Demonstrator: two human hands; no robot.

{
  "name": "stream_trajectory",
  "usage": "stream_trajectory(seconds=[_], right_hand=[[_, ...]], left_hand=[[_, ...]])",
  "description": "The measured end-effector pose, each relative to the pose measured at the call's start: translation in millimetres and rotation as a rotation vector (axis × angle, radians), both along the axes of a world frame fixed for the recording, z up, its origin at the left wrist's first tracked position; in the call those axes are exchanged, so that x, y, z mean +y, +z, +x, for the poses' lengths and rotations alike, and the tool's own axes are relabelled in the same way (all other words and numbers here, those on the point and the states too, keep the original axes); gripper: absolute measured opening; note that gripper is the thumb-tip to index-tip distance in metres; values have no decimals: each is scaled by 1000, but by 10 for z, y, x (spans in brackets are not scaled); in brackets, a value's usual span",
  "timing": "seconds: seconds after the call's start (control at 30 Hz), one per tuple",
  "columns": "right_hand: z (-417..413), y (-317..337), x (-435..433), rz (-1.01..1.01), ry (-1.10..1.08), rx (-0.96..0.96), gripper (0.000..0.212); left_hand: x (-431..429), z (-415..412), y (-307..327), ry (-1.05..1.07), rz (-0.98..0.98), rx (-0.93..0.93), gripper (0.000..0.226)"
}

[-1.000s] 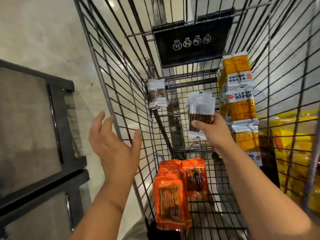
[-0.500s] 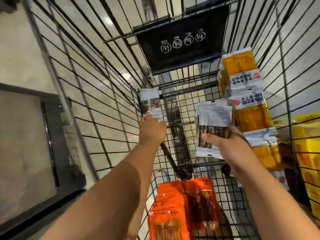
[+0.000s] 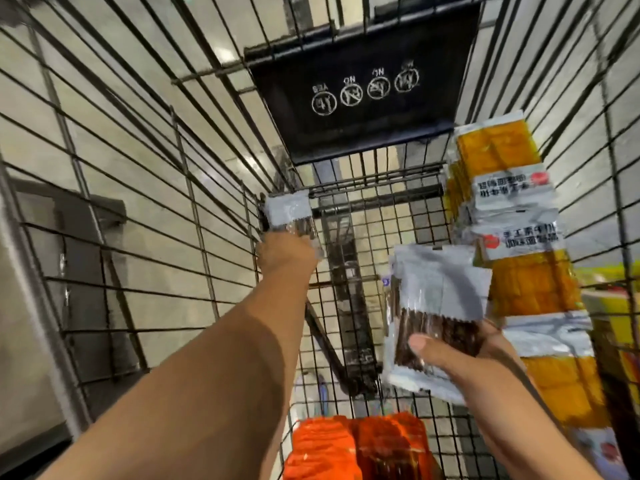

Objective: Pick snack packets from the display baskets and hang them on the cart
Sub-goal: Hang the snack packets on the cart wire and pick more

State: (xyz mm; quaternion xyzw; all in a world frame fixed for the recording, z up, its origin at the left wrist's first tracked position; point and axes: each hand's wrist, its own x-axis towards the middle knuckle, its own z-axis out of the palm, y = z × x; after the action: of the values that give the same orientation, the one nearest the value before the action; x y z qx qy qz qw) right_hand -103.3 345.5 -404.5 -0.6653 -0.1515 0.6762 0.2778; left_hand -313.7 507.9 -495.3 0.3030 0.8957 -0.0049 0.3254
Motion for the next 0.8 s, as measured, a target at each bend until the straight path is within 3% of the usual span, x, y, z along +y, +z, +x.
stream_trajectory(seconds=[0.27,0.5,0.6,0.8], right_hand=[[-117,31,41,59,-23,172,80],[-61,-14,18,-23,-55,73,121],[-74,-8,21,-41,-75,27,122],[-109,-11,-18,-51,-70,0,100]], left_hand=[[-13,172,-112,-41,-36,21,81],[98,127,-115,-22,-112,30,104],[71,119,-121,-17,-86,4,102],[-40,76,-127,-104,59,48,91]])
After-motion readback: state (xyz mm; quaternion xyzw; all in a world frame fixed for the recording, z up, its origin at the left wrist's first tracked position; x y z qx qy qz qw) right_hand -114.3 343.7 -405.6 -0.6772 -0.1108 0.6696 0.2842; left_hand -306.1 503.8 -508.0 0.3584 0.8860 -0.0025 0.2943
